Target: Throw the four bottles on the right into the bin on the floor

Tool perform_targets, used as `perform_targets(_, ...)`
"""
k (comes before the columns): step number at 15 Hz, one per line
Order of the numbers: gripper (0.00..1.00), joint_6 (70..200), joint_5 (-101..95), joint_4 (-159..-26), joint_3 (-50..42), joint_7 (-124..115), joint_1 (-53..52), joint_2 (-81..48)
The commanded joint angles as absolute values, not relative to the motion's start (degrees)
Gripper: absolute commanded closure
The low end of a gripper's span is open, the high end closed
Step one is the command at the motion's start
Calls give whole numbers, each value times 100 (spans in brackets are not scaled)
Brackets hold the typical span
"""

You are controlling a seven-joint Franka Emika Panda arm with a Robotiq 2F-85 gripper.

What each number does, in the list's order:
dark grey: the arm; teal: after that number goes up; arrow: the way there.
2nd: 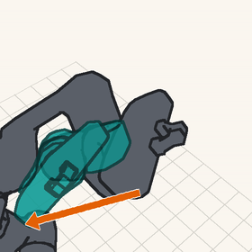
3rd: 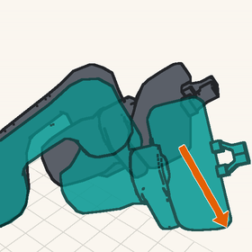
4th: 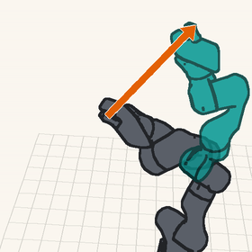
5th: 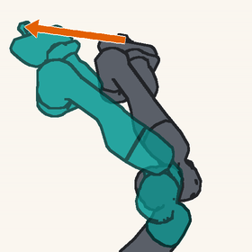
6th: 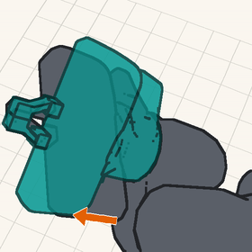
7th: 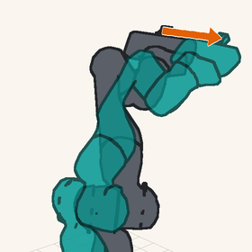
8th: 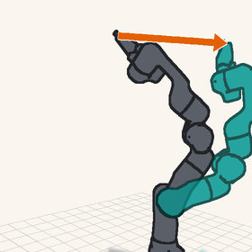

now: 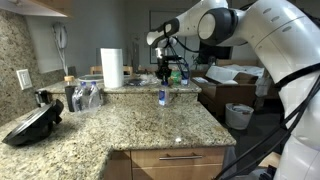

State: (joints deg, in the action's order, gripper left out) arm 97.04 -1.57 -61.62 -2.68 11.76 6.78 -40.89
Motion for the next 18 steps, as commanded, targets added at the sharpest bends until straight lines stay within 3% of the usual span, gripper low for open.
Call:
perform_targets(1, 87, 9797, -58, -6944, -539, 920, 1029, -3311)
perform_targets(11, 86, 8206, 67, -7196, -1185, 827, 2245, -3384)
perform_targets(16, 85, 8459, 399, -7228, -1331, -233, 2302, -3226)
perform_targets(17, 67, 8347, 241, -7107, -1340, 159, 2391, -3468)
perform_targets(18, 67, 8373, 280, -7090, -1337, 44, 2373, -3433)
